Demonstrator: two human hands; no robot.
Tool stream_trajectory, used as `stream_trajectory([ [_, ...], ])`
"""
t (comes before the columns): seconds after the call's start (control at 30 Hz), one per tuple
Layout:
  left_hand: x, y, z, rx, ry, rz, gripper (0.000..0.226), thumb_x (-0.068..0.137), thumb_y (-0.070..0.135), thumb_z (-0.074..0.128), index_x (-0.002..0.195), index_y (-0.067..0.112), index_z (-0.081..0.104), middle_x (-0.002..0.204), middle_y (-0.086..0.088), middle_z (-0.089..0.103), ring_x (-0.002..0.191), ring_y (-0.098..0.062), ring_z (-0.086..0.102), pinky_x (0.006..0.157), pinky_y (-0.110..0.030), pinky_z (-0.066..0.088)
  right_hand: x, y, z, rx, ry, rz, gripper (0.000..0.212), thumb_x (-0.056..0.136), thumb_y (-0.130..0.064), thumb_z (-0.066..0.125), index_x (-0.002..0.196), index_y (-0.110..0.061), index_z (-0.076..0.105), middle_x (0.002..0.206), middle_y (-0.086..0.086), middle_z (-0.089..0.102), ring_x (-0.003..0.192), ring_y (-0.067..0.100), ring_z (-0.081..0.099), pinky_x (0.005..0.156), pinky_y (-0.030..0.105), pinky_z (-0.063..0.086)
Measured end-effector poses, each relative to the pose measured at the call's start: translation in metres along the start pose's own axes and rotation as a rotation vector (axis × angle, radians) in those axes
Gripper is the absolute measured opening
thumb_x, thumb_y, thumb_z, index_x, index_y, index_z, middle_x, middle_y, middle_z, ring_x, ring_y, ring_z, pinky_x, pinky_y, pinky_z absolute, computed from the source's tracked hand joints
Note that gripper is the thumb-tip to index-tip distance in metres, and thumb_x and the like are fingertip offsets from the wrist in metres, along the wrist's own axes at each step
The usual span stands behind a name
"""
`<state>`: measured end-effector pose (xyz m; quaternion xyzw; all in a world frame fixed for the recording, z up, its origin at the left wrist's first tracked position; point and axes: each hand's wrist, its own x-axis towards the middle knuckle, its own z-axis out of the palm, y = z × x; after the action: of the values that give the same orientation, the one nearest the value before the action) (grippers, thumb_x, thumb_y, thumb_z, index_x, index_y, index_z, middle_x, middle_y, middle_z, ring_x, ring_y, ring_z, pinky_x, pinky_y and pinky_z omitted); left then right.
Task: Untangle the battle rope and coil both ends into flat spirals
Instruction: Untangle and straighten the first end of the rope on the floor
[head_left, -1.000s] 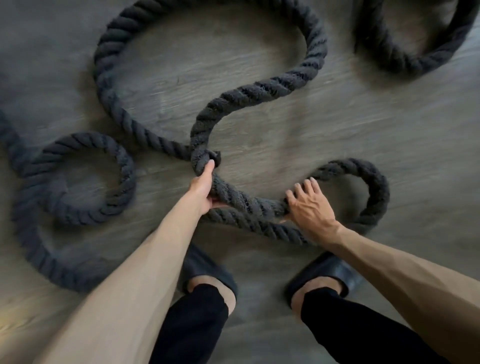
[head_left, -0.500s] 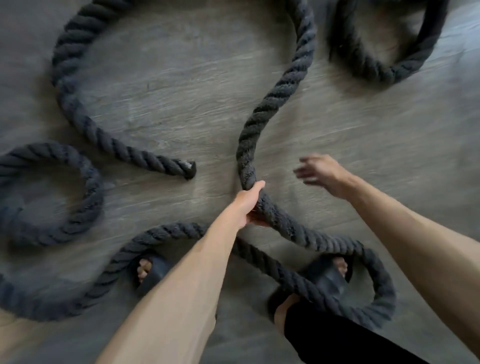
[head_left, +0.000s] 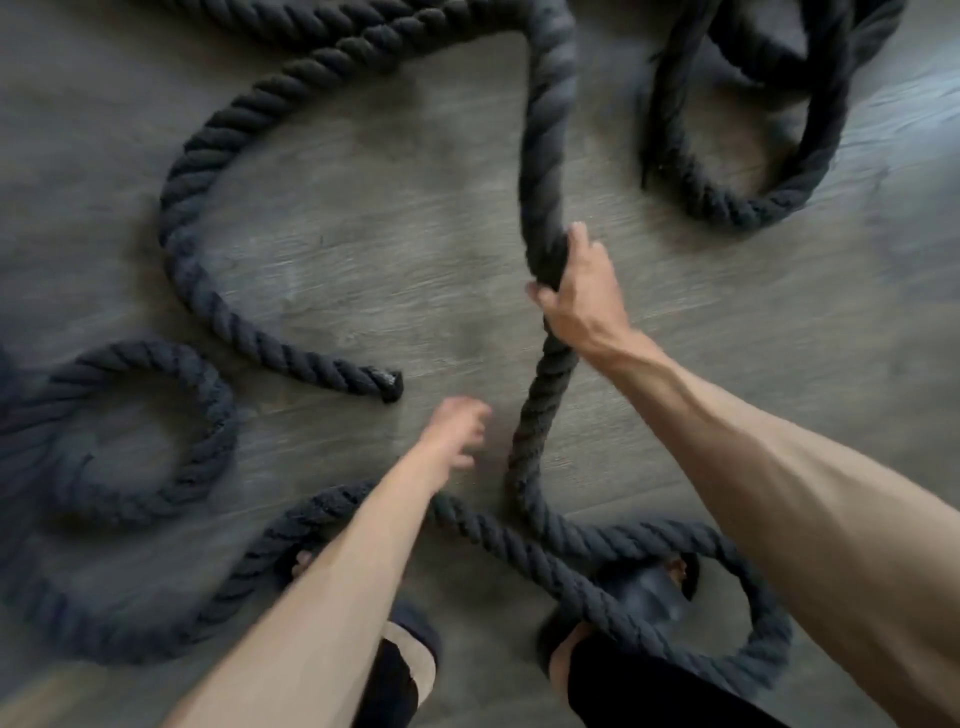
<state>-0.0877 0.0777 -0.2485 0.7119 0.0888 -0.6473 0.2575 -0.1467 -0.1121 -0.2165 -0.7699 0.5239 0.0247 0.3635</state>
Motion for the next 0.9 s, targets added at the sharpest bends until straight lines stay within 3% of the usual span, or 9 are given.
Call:
stream_trajectory([
  [0.17,-0.043,0.127,-0.034,-0.523,0.270,0.357,0.048,0.094,0.066,0.040,0.097,0.021,0.058,0.079,0.002,0.062,0.071,-0.014,0.060,0.062,-0.028,0.046,-0.063,-0.041,0.016,-0.441,0.020,-0.154,0.049,0.092,-0.021,0.059,0.137,-0.024,0.039,0.119,0.012,0.048,0.113,0.034,0.049,0.085,0.048,0.047],
  [0.23,-0.062,0.180,-0.038,-0.569,0.391,0.472,0.051,0.084,0.074,0.048,0.084,0.024,0.056,0.078,0.007,0.058,0.072,-0.012,0.059,0.071,-0.029,0.052,-0.084,-0.058,0.021,-0.476,0.014,-0.173,0.047,0.091,-0.017,0.055,0.135,-0.024,0.041,0.117,0.012,0.048,0.110,0.034,0.049,0.083,0.048,0.044],
  [0.37,-0.097,0.230,-0.052,-0.025,0.717,0.627,0.080,0.073,0.057,0.075,0.133,0.016,0.043,0.130,-0.005,0.055,0.115,-0.022,0.054,0.094,-0.026,0.039,-0.127,-0.083,0.018,-0.493,-0.026,-0.250,0.040,0.090,-0.015,0.057,0.128,-0.020,0.044,0.111,0.012,0.049,0.103,0.034,0.051,0.078,0.045,0.043],
  [0.5,-0.124,0.228,-0.065,0.342,0.734,0.649,0.045,0.078,0.042,0.075,0.110,0.011,0.066,0.110,-0.010,0.070,0.100,-0.023,0.065,0.083,-0.027,0.046,-0.160,-0.099,0.000,-0.315,-0.308,-0.281,0.044,0.090,-0.025,0.065,0.127,-0.013,0.043,0.117,0.013,0.052,0.110,0.035,0.051,0.087,0.046,0.046],
  [0.6,-0.150,0.221,-0.064,0.272,0.613,0.693,0.028,0.079,0.041,0.074,0.083,0.013,0.070,0.078,-0.003,0.067,0.068,-0.015,0.056,0.064,-0.026,0.042,-0.158,-0.109,-0.032,0.048,-0.620,-0.102,0.045,0.087,-0.001,0.055,0.132,-0.002,0.054,0.125,0.021,0.063,0.118,0.036,0.058,0.098,0.039,0.048],
  [0.67,-0.173,0.214,-0.061,0.148,0.466,0.714,0.027,0.078,0.038,0.077,0.076,0.012,0.070,0.066,0.002,0.059,0.061,-0.012,0.050,0.061,-0.029,0.045,-0.143,-0.122,-0.061,0.397,-0.525,0.206,0.040,0.093,0.006,0.045,0.130,0.005,0.059,0.127,0.025,0.065,0.112,0.029,0.063,0.094,0.027,0.052],
  [0.73,-0.205,0.215,-0.058,-0.035,0.268,0.705,0.023,0.077,0.034,0.079,0.074,0.013,0.070,0.060,0.002,0.057,0.054,-0.014,0.051,0.058,-0.033,0.050,-0.119,-0.140,-0.096,0.850,-0.295,0.499,0.035,0.107,-0.016,0.040,0.128,0.007,0.056,0.124,0.029,0.065,0.102,0.029,0.064,0.089,0.032,0.053],
  [0.8,-0.236,0.221,-0.059,-0.164,0.022,0.675,0.018,0.076,0.031,0.079,0.076,0.015,0.071,0.060,-0.002,0.057,0.048,-0.018,0.052,0.053,-0.029,0.048,-0.094,-0.158,-0.133,1.281,-0.221,0.663,0.061,0.107,-0.050,0.029,0.134,0.001,0.048,0.122,0.029,0.064,0.109,0.038,0.064,0.098,0.047,0.052],
  [0.9,-0.280,0.230,-0.060,-0.228,-0.324,0.603,0.017,0.082,0.027,0.075,0.090,0.012,0.072,0.069,-0.009,0.059,0.052,-0.022,0.054,0.055,-0.028,0.047,-0.062,-0.188,-0.195,1.716,-0.238,0.601,0.090,0.099,-0.071,0.017,0.140,0.004,0.045,0.115,0.028,0.060,0.116,0.040,0.062,0.099,0.050,0.051],
])
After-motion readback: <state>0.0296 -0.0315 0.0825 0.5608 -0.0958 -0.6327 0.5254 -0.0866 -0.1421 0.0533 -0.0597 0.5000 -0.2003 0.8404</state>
